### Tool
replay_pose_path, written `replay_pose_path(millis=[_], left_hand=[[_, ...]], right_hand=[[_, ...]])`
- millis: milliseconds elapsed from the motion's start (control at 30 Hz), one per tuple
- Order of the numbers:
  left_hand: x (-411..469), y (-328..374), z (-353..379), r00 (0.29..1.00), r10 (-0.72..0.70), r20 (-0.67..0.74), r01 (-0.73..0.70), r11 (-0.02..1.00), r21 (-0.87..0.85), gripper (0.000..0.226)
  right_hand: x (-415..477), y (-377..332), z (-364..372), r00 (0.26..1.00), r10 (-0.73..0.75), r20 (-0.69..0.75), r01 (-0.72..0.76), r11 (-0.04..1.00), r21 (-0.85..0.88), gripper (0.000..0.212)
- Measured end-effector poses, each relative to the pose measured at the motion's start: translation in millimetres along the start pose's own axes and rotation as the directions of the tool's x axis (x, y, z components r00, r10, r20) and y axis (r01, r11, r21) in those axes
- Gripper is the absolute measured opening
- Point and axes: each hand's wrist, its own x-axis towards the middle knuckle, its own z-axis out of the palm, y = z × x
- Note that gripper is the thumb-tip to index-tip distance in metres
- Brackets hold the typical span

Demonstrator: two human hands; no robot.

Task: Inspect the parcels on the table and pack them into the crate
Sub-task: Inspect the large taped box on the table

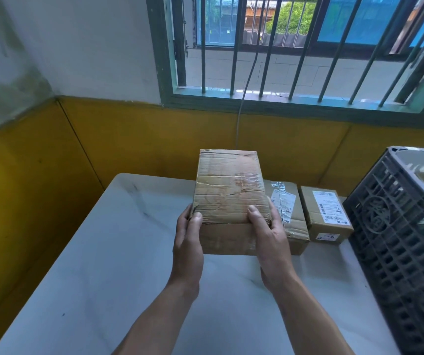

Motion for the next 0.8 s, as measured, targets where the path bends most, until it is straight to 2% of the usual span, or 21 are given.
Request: replay_pose_path(millis=[100,267,333,400,467,567,800], left_hand=[[0.1,1.0,0.3,1.000,-0.001,-0.010,0.000,1.000,-0.023,0.028],[5.9,-2.7,-3.2,0.997,-0.022,-0.068,0.020,0.999,-0.033,0.011],[6.2,-2.6,-4.8,0.999,-0.006,-0.032,0.005,1.000,-0.026,0.017],[3.4,-0.1,-4.1,1.000,0.004,0.028,-0.004,1.000,-0.005,0.035],[1.7,1.9,-3.7,0.999,0.002,0.050,-0.002,1.000,-0.005,0.045],[4.8,2.3,-6.8,1.000,0.000,0.015,0.000,1.000,-0.022,0.031],[11.3,3.4,-7.8,0.999,-0.035,0.011,0.035,0.999,0.014,0.028]], right_hand=[[-0.6,-1.3,-0.8,1.000,-0.003,0.000,0.003,0.999,0.038,0.053],[-3.0,-0.9,-2.6,1.000,-0.019,0.011,0.019,1.000,0.004,0.052],[-2.8,-0.8,-3.2,1.000,-0.010,-0.011,0.010,1.000,-0.011,0.048],[-2.3,-0.8,-3.4,1.000,-0.016,-0.025,0.015,0.999,-0.029,0.041],[-0.5,0.1,-3.9,0.999,-0.026,-0.036,0.024,0.999,-0.044,0.043],[2.4,2.4,-6.7,1.000,-0.006,-0.023,0.005,0.999,-0.040,0.052],[2.1,6.0,-5.3,0.999,-0.028,-0.045,0.024,0.997,-0.074,0.027]])
